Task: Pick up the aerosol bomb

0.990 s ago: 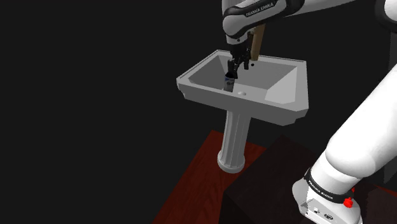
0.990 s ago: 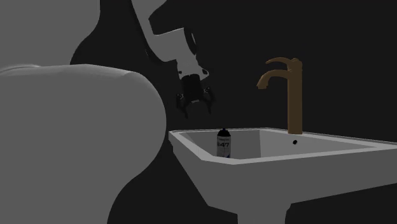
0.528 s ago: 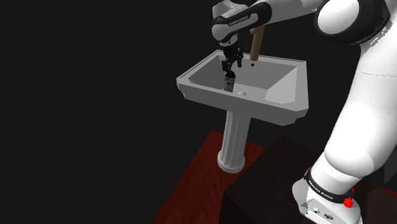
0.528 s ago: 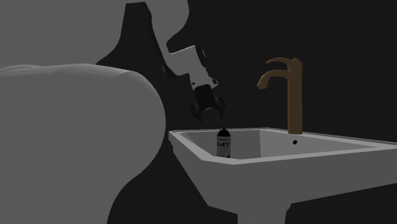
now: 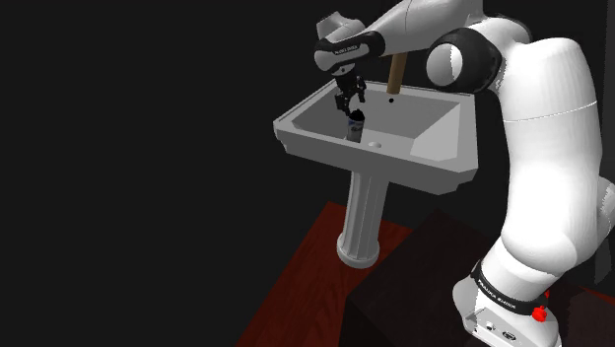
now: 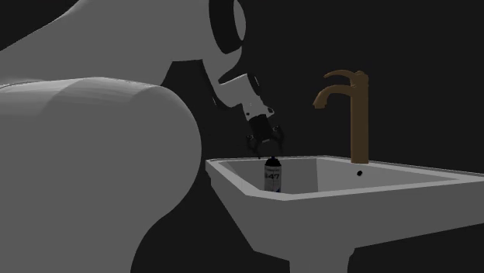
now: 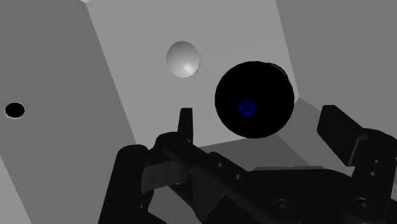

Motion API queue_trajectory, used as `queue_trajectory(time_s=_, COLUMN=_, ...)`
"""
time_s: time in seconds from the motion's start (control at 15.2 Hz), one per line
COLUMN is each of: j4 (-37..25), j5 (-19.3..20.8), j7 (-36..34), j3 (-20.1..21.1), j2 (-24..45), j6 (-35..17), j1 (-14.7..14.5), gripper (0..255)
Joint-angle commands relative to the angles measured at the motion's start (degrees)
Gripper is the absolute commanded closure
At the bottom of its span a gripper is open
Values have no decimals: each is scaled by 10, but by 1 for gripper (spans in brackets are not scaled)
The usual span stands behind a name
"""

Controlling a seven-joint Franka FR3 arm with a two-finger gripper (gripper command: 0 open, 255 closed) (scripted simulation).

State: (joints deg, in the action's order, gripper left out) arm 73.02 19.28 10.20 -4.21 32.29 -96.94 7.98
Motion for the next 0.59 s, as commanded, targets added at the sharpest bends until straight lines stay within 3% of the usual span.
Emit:
queue_trajectory(time_s=0.0, j4=-7, j5=1, j7=-1, j3=-1, j2=13, j6=-6, j1=1, gripper=0)
queue_trajectory(time_s=0.46, j4=24, j5=3, j7=-13, j3=-1, j2=20, j6=-42, j1=2, gripper=0)
queue_trajectory(time_s=0.53, j4=21, j5=3, j7=-12, j3=-1, j2=21, j6=-40, j1=2, gripper=255)
